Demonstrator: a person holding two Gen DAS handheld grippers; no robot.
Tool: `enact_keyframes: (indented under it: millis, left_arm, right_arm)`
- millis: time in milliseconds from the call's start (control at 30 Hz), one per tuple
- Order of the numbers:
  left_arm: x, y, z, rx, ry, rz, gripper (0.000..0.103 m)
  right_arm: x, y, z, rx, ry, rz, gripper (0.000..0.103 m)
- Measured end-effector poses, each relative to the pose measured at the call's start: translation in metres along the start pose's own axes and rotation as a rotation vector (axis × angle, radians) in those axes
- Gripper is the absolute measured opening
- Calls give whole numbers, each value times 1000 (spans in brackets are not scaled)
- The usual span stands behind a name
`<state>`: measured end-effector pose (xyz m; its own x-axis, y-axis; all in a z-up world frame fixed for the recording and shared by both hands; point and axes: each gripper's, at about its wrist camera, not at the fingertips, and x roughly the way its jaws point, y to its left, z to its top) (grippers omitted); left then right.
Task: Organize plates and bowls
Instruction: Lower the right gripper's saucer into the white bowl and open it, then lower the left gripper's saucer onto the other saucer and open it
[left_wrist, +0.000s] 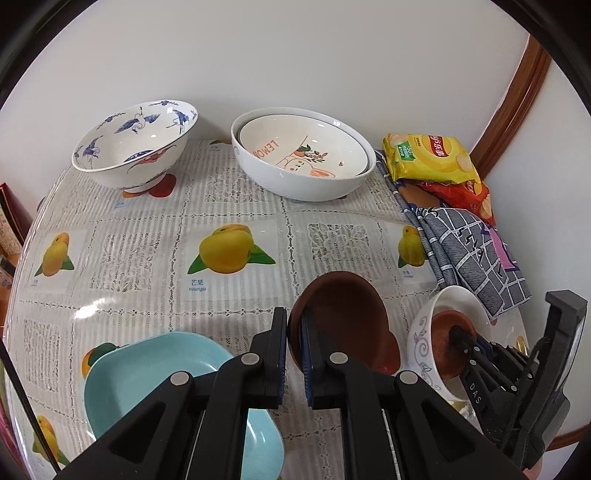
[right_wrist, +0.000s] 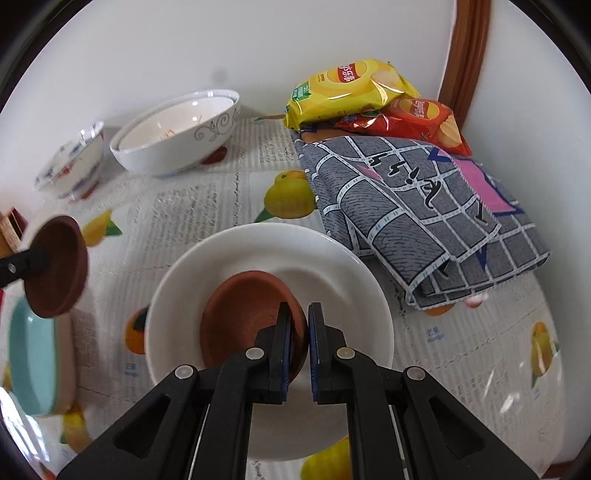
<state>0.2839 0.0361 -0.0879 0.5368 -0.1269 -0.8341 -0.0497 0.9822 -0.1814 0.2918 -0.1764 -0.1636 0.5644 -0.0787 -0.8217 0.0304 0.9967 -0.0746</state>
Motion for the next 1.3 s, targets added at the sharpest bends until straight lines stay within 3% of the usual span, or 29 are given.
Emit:
enact_keyframes:
  millis: [500, 600, 700, 867, 1300]
  left_arm:
    - [3, 1, 1, 4, 6, 1, 8]
    - [0, -1, 0, 9, 4, 4, 8]
    - [-2, -3, -1, 11, 5, 4, 8]
    - [-8, -15, -4, 20, 4, -1, 8]
    - [-18, -68, -16, 70, 8, -55, 8]
  right_arm:
    - [11, 7, -3, -102, 48, -81, 19]
    - [8, 4, -1, -94, 49, -71, 20]
    - [1, 5, -1, -91, 36, -59, 30]
    - [-21, 2, -2, -72, -7, 7, 30]
    - [-82, -74, -21, 97, -118, 21, 35]
